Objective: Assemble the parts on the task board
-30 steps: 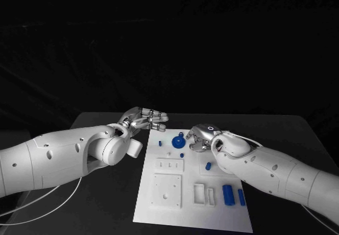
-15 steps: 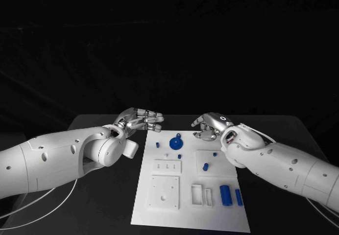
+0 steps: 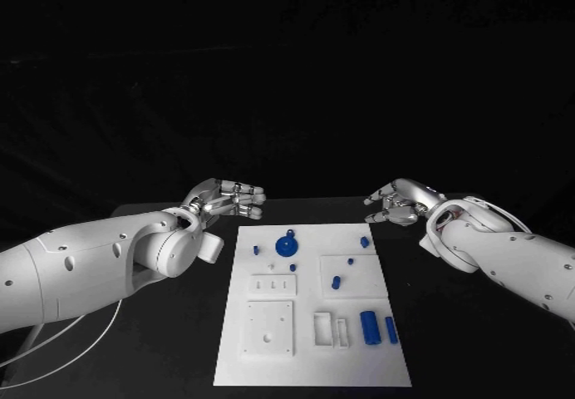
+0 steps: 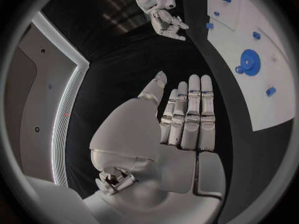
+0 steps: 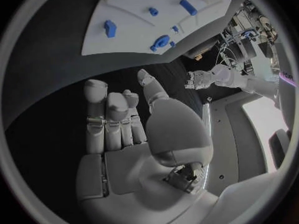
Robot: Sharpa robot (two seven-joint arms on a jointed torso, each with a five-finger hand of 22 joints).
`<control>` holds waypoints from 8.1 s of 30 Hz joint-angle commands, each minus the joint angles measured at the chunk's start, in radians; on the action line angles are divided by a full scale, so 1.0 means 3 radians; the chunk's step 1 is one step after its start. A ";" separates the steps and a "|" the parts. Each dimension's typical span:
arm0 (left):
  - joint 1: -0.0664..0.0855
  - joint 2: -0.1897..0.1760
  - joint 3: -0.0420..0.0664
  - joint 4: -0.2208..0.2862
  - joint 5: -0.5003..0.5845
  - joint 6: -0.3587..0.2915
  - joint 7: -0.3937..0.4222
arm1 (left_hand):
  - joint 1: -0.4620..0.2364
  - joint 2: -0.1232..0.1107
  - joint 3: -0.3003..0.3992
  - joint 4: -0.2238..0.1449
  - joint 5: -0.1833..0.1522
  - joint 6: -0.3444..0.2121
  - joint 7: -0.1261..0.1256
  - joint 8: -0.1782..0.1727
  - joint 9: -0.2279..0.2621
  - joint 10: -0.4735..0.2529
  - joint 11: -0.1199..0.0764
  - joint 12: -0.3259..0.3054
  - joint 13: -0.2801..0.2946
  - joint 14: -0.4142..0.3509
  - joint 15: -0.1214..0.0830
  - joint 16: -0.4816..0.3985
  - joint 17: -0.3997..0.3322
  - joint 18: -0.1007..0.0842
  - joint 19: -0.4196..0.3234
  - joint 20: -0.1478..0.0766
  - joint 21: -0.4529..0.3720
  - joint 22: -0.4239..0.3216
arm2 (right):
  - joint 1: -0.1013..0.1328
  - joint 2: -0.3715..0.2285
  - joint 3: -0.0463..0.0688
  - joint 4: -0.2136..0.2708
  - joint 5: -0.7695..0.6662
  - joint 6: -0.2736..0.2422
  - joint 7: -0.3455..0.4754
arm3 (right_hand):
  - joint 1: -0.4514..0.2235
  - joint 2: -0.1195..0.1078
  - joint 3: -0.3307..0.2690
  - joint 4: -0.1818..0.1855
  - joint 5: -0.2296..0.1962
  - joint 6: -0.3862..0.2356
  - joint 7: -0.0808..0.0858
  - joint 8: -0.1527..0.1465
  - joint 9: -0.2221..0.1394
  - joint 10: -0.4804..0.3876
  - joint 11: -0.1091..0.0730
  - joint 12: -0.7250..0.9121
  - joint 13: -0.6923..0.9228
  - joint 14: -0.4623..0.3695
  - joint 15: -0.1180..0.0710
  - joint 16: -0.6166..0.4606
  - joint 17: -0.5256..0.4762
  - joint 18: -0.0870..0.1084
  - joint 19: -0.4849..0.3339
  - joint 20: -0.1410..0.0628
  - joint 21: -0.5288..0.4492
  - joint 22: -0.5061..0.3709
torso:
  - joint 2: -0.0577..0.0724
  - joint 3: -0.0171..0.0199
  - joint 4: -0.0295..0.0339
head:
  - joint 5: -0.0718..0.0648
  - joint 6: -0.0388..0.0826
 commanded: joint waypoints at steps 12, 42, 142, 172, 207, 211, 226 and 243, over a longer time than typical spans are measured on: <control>-0.0039 -0.0003 -0.0001 -0.0035 -0.0041 0.0153 0.0100 | -0.0015 0.0001 0.0022 -0.0057 0.0005 -0.0003 0.0016 -0.0009 -0.0009 -0.0135 0.0051 -0.0012 -0.0001 -0.0043 0.0029 -0.0034 -0.0010 -0.0023 -0.0023 -0.0002 -0.0006 -0.0006 | -0.0115 -0.0030 0.0007 -0.0389 0.0169 0.0406 0.0335 | 0.0219 -0.0077 0.0085 -0.0020 0.0032 -0.0054 -0.0048 0.0013 0.0000 -0.0091 -0.0051 -0.0053 -0.0061 -0.0087 -0.0031 -0.0072 -0.0053 -0.0031 -0.0007 -0.0013 -0.0165 0.0207 | -0.0013 0.0048 -0.0023 | -0.0032 -0.0024; -0.0061 -0.0002 0.0002 0.0000 -0.0095 0.0256 0.0117 | 0.0013 0.0022 -0.0011 -0.0118 0.0010 -0.0069 0.0010 -0.0012 0.0011 -0.0359 0.0086 -0.0012 -0.0003 -0.0037 0.0063 -0.0221 -0.0058 0.0007 -0.0075 0.0043 -0.0025 -0.0022 | -0.0226 0.0323 0.0007 -0.0749 0.0042 0.0431 0.0365 | 0.0162 -0.0054 0.0190 -0.0021 -0.0011 -0.0063 -0.0072 0.0013 0.0000 -0.0084 -0.0079 -0.0032 -0.0039 -0.0076 -0.0050 -0.0042 -0.0024 -0.0050 0.0003 -0.0036 -0.0139 0.0211 | 0.0015 0.0057 0.0020 | -0.0066 -0.0070; -0.0044 0.0023 0.0012 -0.0006 -0.0217 0.0225 -0.0240 | -0.0157 0.0057 -0.0081 0.0106 -0.0075 0.0030 -0.0002 -0.0008 0.0006 0.0019 -0.0007 -0.0011 -0.0004 0.0229 -0.0053 0.0019 0.0072 -0.0008 0.0132 -0.0056 0.0094 0.0014 | -0.0195 0.0425 -0.0032 -0.0646 -0.0060 0.0111 0.0075 | 0.0059 0.0094 0.0808 -0.0013 -0.0508 0.0495 -0.0103 0.0015 0.0009 -0.0043 -0.0049 0.0089 0.0035 -0.0038 -0.0034 0.0023 0.0052 -0.0011 0.0025 -0.0021 0.0006 0.0225 | -0.0018 0.0066 -0.0023 | -0.0062 -0.0088; 0.0085 0.0498 0.0016 -0.0280 -0.0792 0.0444 -0.1697 | -0.0757 -0.0292 0.0057 0.0831 -0.0246 0.0062 -0.0104 -0.0009 -0.0100 0.0974 -0.0279 0.0044 0.0105 0.0239 -0.0382 0.2061 0.1173 -0.0071 0.0084 -0.0407 0.1435 0.1058 | -0.0066 0.0666 -0.0033 0.0355 -0.0506 -0.0062 -0.0940 | 0.0036 0.0035 0.0944 0.0002 -0.0635 0.0493 -0.0105 0.0015 0.0008 -0.0025 -0.0058 0.0058 -0.0010 -0.0002 -0.0042 0.0000 0.0072 0.0004 0.0077 -0.0025 0.0027 0.0232 | -0.0288 0.0035 -0.0094 | 0.0104 -0.0212; 0.0064 0.0652 -0.0001 -0.0301 -0.1003 0.0166 -0.1967 | -0.0954 -0.0483 0.0142 0.1122 -0.0087 0.0372 -0.0280 -0.0004 0.1843 0.0898 -0.0342 0.0252 0.0272 0.0121 -0.0423 0.2391 0.1150 -0.0115 0.0017 -0.0451 0.1455 0.1346 | -0.0089 0.0859 -0.0131 0.0512 -0.0608 0.0030 -0.1049 | 0.0024 0.0034 0.0967 0.0008 -0.0625 0.0509 -0.0109 0.0015 0.0008 -0.0026 -0.0062 0.0049 -0.0023 0.0000 -0.0045 -0.0014 0.0080 0.0000 0.0085 -0.0028 0.0020 0.0233 | -0.0261 0.0041 -0.0091 | 0.0096 -0.0163; 0.0056 0.0658 -0.0001 -0.0314 -0.1022 0.0146 -0.1975 | -0.0960 -0.0497 0.0140 0.1139 -0.0097 0.0361 -0.0276 -0.0005 0.1857 0.0883 -0.0337 0.0247 0.0271 0.0114 -0.0419 0.2390 0.1142 -0.0115 0.0014 -0.0448 0.1449 0.1351 | -0.0096 0.0864 -0.0138 0.0519 -0.0608 0.0042 -0.1048 | 0.0023 0.0040 0.0971 0.0010 -0.0624 0.0514 -0.0110 0.0016 0.0009 -0.0026 -0.0062 0.0048 -0.0025 0.0001 -0.0045 -0.0017 0.0081 -0.0002 0.0087 -0.0028 0.0021 0.0234 | -0.0257 0.0040 -0.0091 | 0.0095 -0.0156; 0.0040 0.0677 -0.0001 -0.0327 -0.1125 0.0196 -0.2062 | -0.0922 -0.0500 0.0137 0.1118 -0.0133 0.0328 -0.0260 -0.0006 0.1783 0.0849 -0.0323 0.0237 0.0263 0.0094 -0.0407 0.2396 0.1116 -0.0110 0.0003 -0.0434 0.1422 0.1377 | -0.0106 0.0865 -0.0145 0.0541 -0.0607 0.0050 -0.1051 | 0.0020 0.0040 0.0977 0.0006 -0.0626 0.0513 -0.0110 0.0015 0.0008 -0.0027 -0.0063 0.0047 -0.0028 0.0002 -0.0046 -0.0019 0.0086 -0.0003 0.0089 -0.0030 0.0026 0.0236 | -0.0256 0.0042 -0.0088 | 0.0091 -0.0164; 0.0029 0.0689 -0.0001 -0.0323 -0.1215 0.0345 -0.2136 | -0.0885 -0.0428 0.0104 0.0935 -0.0132 0.0351 -0.0264 -0.0006 0.1710 0.0863 -0.0330 0.0248 0.0271 0.0093 -0.0413 0.2426 0.1113 -0.0115 0.0010 -0.0440 0.1398 0.1413 | -0.0111 0.0890 -0.0155 0.0533 -0.0607 0.0090 -0.1062 | 0.0020 0.0040 0.0981 0.0005 -0.0627 0.0508 -0.0108 0.0015 0.0008 -0.0027 -0.0061 0.0050 -0.0027 0.0004 -0.0045 -0.0023 0.0092 -0.0003 0.0092 -0.0030 0.0016 0.0236 | -0.0251 0.0041 -0.0088 | 0.0074 -0.0178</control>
